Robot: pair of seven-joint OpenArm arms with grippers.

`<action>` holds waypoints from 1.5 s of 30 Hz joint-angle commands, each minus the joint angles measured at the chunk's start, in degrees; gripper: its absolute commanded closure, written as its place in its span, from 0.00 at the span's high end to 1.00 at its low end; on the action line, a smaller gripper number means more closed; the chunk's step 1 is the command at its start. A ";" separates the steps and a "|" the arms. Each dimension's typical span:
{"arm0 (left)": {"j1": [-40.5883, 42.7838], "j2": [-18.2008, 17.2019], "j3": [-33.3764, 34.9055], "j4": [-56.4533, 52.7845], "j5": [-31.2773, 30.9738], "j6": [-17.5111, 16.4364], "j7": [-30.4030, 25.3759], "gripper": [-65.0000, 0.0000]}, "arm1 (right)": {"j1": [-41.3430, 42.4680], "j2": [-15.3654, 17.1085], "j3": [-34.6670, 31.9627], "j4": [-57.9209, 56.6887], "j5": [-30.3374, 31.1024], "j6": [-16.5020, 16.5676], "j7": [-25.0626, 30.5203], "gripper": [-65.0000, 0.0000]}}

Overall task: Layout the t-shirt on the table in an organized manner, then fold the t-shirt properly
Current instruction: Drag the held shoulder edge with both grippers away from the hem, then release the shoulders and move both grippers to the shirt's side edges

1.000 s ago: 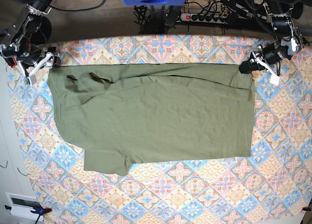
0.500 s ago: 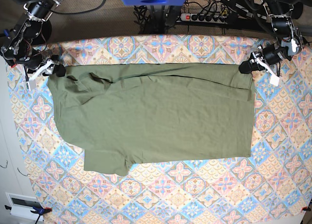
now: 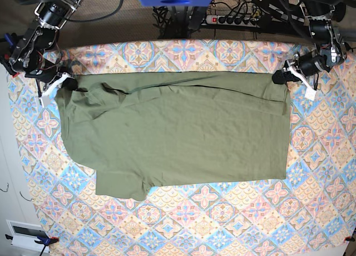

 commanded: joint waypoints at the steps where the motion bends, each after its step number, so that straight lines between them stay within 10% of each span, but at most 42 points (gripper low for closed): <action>1: 1.51 -0.53 -0.13 2.32 1.44 0.02 1.68 0.00 | 0.33 1.22 0.30 1.46 0.90 0.14 0.32 0.00; 33: 13.64 -2.20 -2.68 5.14 3.73 0.02 1.77 0.00 | -12.68 1.57 4.69 13.24 0.55 0.14 -4.34 0.11; 38: 13.55 -2.02 -2.86 5.14 3.64 0.02 1.77 0.23 | -14.18 1.57 6.71 13.33 0.55 0.14 -4.34 0.38; 45: 15.40 -1.76 -9.10 5.14 2.76 0.02 1.95 0.40 | -15.32 1.57 11.81 20.27 0.72 0.14 -4.16 0.41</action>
